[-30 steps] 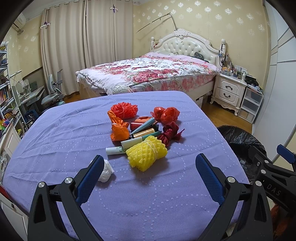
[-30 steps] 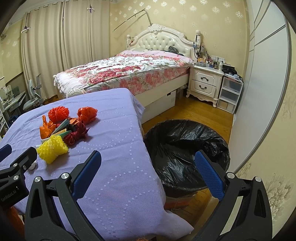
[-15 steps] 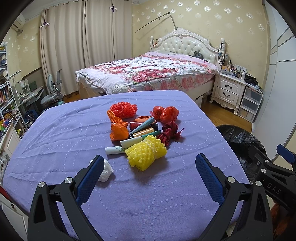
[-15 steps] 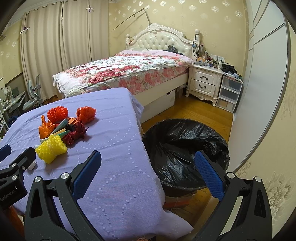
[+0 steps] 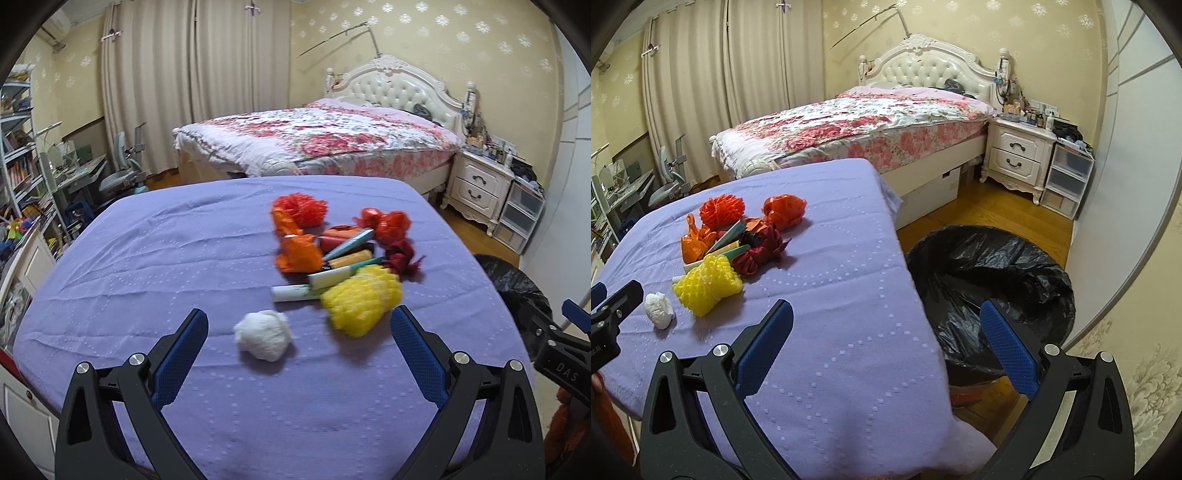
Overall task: Collect trash
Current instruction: 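Grasp the white tissue ball with the left tool while the right tool grasps the yellow foam net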
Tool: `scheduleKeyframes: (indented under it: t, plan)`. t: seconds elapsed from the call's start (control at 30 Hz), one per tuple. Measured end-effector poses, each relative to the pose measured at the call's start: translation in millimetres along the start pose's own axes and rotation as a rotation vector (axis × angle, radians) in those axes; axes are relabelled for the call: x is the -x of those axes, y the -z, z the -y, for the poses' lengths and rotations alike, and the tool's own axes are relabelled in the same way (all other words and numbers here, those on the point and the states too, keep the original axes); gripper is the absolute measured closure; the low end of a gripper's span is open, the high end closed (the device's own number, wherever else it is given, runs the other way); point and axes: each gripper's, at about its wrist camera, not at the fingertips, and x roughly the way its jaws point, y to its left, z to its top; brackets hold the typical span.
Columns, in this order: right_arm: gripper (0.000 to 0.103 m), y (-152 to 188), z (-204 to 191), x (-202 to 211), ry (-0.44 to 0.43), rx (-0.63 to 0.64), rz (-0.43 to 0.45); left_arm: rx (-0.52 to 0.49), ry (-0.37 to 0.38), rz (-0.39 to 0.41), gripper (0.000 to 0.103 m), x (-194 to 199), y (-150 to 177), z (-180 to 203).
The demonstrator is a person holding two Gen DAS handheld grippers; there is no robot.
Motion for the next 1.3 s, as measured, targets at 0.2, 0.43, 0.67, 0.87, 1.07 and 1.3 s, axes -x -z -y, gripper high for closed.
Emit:
scheduleKeyframes:
  t: [0.2, 0.43, 0.67, 0.87, 1.07, 1.3]
  plan:
    - [0.015, -2.0, -25.2, -11.0, -0.044, 0.031, -0.027, 0.042, -0.043, -0.044, 0.007, -7.8, 9.4, -38.7]
    - [0.023, -3.3, -49.9, -28.2, -0.092, 0.057, -0.08, 0.061, -0.04, -0.098, 0.007, -20.5, 11.1, -52.9]
    - [0.023, -5.9, -59.9, -37.4, -0.093, 0.079, -0.097, 0.022, -0.03, -0.134, 0.022, -39.0, 10.7, -44.7]
    - [0.023, -7.5, -65.2, -40.4, -0.094, 0.094, -0.102, 0.012, 0.031, -0.17, 0.048, -47.4, 13.6, -41.1]
    - [0.023, -9.7, -81.6, -36.3, -0.121, 0.129, -0.092, 0.01, 0.075, -0.151, 0.067, -38.6, 13.1, -43.0]
    - [0.022, -11.0, -116.6, -32.6, -0.185, 0.196, -0.09, 0.049, 0.042, -0.117, 0.067, -27.8, 6.6, -65.9]
